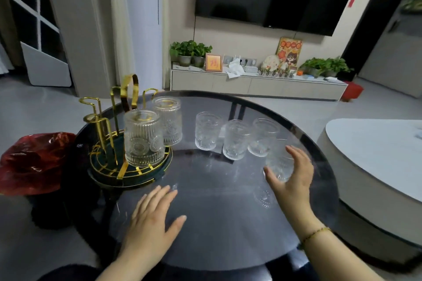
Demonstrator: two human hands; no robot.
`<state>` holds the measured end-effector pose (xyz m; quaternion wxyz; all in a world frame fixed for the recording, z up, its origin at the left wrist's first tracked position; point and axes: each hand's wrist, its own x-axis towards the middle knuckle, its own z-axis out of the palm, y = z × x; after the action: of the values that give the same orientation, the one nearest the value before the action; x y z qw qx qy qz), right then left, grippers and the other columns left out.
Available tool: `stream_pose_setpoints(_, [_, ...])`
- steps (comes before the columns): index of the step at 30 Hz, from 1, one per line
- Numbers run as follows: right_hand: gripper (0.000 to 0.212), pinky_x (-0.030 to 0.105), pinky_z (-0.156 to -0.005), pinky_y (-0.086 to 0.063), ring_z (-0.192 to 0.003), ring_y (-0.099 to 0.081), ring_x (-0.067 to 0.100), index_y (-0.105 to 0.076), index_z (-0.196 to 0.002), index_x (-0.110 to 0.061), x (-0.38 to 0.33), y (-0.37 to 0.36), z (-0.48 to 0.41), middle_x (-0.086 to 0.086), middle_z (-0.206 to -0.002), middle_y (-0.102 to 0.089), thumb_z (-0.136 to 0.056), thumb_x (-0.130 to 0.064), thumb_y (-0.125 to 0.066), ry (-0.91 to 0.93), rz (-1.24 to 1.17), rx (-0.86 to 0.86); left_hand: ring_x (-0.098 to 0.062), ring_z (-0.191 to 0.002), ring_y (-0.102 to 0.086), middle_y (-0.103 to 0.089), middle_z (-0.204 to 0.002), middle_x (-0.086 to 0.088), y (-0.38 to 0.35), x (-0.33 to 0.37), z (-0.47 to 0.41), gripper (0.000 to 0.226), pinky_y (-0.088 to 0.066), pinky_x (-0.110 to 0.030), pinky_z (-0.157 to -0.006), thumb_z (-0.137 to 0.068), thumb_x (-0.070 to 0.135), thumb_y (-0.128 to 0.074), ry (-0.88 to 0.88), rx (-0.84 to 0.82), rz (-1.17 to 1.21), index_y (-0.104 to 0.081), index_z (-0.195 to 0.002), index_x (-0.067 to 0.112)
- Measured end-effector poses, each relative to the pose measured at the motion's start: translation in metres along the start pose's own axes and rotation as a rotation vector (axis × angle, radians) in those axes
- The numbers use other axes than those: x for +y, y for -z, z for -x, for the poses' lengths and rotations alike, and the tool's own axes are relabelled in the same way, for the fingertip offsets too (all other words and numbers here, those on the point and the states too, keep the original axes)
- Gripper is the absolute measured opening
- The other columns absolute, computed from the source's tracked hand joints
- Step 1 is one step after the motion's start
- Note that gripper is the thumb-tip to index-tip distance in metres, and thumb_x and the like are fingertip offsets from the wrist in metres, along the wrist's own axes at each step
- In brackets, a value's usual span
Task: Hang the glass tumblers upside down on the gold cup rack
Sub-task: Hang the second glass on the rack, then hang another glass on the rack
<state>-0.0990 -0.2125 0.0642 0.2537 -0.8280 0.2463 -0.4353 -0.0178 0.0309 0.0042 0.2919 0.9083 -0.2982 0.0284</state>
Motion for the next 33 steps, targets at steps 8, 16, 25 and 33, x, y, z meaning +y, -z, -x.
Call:
stream_pose_setpoints(8, [0.102, 0.044, -0.109, -0.016, -0.130, -0.031, 0.033, -0.014, -0.137, -0.005, 0.059, -0.007, 0.012, 0.018, -0.141, -0.037, -0.061, -0.041, -0.073, -0.468, 0.214, -0.242, -0.011, -0.140, 0.003, 0.001, -0.154, 0.005, -0.024, 0.018, -0.011, 0.061, 0.000, -0.032, -0.114, -0.090, 0.053, -0.031, 0.043, -0.153, -0.195, -0.008, -0.140, 0.027])
stream_pose_setpoints(16, [0.102, 0.046, -0.112, 0.004, -0.134, -0.027, 0.026, -0.005, -0.137, -0.014, 0.069, -0.036, -0.015, 0.015, -0.140, -0.039, -0.063, -0.046, -0.068, -0.615, 0.081, -0.201, -0.008, -0.140, 0.003, -0.003, -0.154, 0.006, -0.025, 0.017, -0.011, 0.057, 0.004, -0.030, -0.114, -0.091, 0.052, -0.027, 0.039, -0.169, -0.243, -0.012, -0.140, 0.027])
stream_pose_setpoints(25, [0.081, 0.049, -0.105, -0.030, -0.119, -0.041, 0.037, -0.028, -0.126, -0.014, 0.075, -0.037, -0.018, 0.015, -0.127, -0.050, -0.061, -0.037, -0.071, -0.635, -0.078, -0.063, -0.008, -0.140, 0.005, -0.002, -0.154, 0.006, -0.025, 0.018, -0.011, 0.059, 0.006, -0.030, -0.113, -0.091, 0.052, -0.028, 0.061, -0.184, -0.230, -0.011, -0.140, 0.026])
stream_pose_setpoints(33, [0.079, 0.043, -0.096, -0.041, -0.112, -0.046, 0.028, -0.029, -0.125, -0.017, 0.045, -0.027, -0.012, 0.012, -0.127, -0.045, -0.062, -0.021, -0.076, -0.469, -0.342, -0.112, -0.008, -0.132, -0.030, -0.039, -0.136, 0.014, 0.026, 0.008, -0.012, 0.038, -0.021, -0.024, -0.107, -0.091, 0.027, -0.050, 0.028, 0.130, 0.102, -0.044, -0.128, 0.023])
